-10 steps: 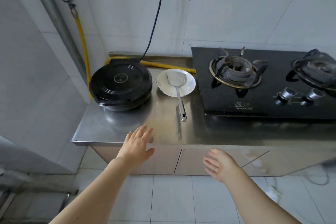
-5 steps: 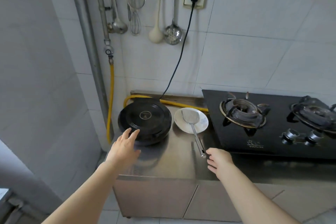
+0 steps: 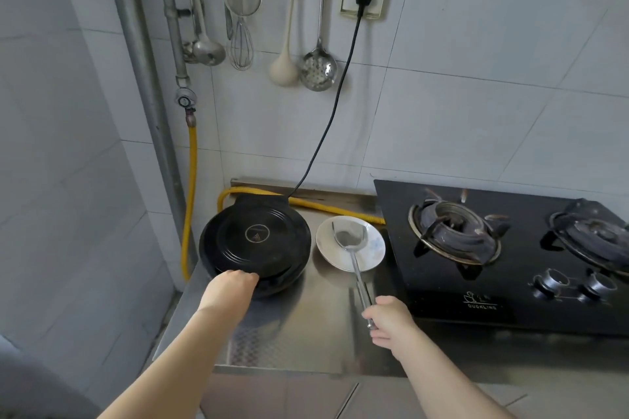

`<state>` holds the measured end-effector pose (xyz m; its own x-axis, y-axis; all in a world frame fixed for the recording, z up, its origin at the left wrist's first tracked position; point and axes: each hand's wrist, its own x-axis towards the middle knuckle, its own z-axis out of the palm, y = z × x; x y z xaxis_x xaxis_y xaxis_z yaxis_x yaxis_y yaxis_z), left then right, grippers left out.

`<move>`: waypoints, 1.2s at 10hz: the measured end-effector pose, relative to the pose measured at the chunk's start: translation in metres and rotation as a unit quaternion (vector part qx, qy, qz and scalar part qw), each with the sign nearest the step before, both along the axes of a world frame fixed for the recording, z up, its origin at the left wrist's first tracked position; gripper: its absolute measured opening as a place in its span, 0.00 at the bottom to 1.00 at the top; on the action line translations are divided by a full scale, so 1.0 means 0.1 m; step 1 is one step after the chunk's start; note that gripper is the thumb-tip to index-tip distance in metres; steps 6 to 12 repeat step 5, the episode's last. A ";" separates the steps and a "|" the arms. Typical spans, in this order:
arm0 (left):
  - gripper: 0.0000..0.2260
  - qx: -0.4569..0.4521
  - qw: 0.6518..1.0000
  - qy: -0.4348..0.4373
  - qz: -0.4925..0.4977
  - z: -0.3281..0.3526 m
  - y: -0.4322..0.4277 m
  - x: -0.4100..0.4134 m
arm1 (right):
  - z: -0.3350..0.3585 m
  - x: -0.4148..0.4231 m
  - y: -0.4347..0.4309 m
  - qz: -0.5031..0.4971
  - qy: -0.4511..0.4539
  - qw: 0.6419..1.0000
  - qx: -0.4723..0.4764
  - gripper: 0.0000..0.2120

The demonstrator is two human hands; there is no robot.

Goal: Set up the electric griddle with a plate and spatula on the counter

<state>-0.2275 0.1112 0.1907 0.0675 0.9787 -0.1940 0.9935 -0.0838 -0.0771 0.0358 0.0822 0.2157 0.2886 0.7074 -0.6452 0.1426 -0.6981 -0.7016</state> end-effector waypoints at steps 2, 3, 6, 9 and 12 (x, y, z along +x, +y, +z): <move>0.07 -0.006 1.000 -0.009 -0.003 0.04 0.07 0.17 | -0.20 -0.06 0.12 0.010 0.027 0.999 -0.023 0.24; 0.07 -0.015 1.000 -0.018 0.001 0.07 0.07 0.17 | -0.24 -0.08 0.17 0.011 0.030 0.999 -0.022 0.23; 0.10 -0.029 0.999 -0.042 0.004 0.16 0.08 0.14 | -0.22 -0.04 0.25 0.022 -0.025 0.999 0.016 0.25; 0.10 -0.029 0.999 -0.042 0.004 0.16 0.08 0.14 | -0.22 -0.04 0.25 0.022 -0.025 0.999 0.016 0.25; 0.10 -0.029 0.999 -0.042 0.004 0.16 0.08 0.14 | -0.22 -0.04 0.25 0.022 -0.025 0.999 0.016 0.25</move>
